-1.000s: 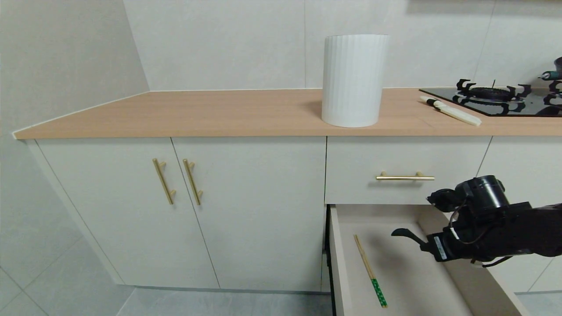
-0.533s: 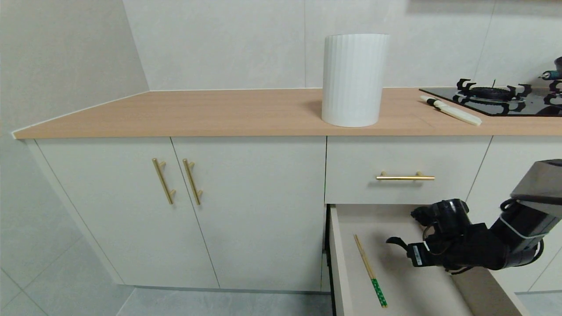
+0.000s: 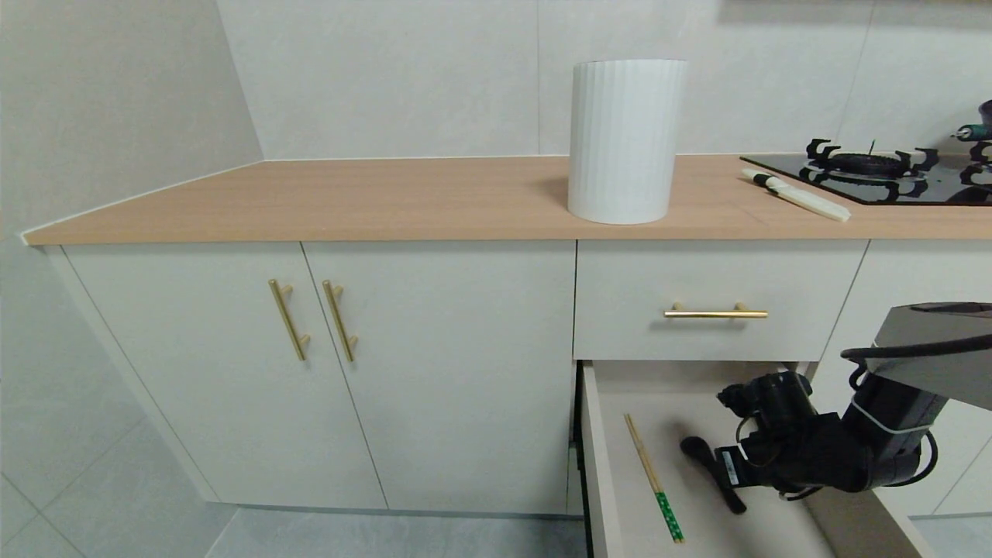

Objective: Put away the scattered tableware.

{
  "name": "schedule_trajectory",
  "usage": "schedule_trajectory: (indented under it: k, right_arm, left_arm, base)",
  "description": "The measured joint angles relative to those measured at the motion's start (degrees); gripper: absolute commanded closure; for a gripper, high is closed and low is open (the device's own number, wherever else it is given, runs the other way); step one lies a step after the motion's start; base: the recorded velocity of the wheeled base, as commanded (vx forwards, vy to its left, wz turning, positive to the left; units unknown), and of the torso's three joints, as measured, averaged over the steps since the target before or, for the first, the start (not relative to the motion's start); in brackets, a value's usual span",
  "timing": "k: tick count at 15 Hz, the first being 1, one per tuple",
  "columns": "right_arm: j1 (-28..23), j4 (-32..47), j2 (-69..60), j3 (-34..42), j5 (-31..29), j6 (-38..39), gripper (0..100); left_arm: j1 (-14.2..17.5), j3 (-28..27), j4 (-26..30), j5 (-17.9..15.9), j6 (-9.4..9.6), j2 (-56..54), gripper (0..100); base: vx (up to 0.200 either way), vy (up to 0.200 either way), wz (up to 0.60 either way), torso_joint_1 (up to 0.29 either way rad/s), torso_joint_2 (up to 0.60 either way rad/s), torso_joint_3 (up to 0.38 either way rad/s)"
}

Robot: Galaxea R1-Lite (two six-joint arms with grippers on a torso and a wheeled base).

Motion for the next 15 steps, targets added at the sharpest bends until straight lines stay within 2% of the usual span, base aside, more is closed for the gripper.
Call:
schedule_trajectory:
  k: [8,15]
  right_arm:
    - [0.0,0.1,-2.3,1.2,0.1,0.1,0]
    - [0.3,1.9,-22.3,11.2,3.1,0.9,0]
  left_arm:
    - [0.0,0.0,0.0,0.0,0.00,0.0,0]
    - [0.0,0.0,0.0,0.0,0.00,0.0,0]
  base:
    - [0.000,0.000,0.00,0.000,0.00,0.000]
    - [0.000,0.000,0.00,0.000,0.00,0.000]
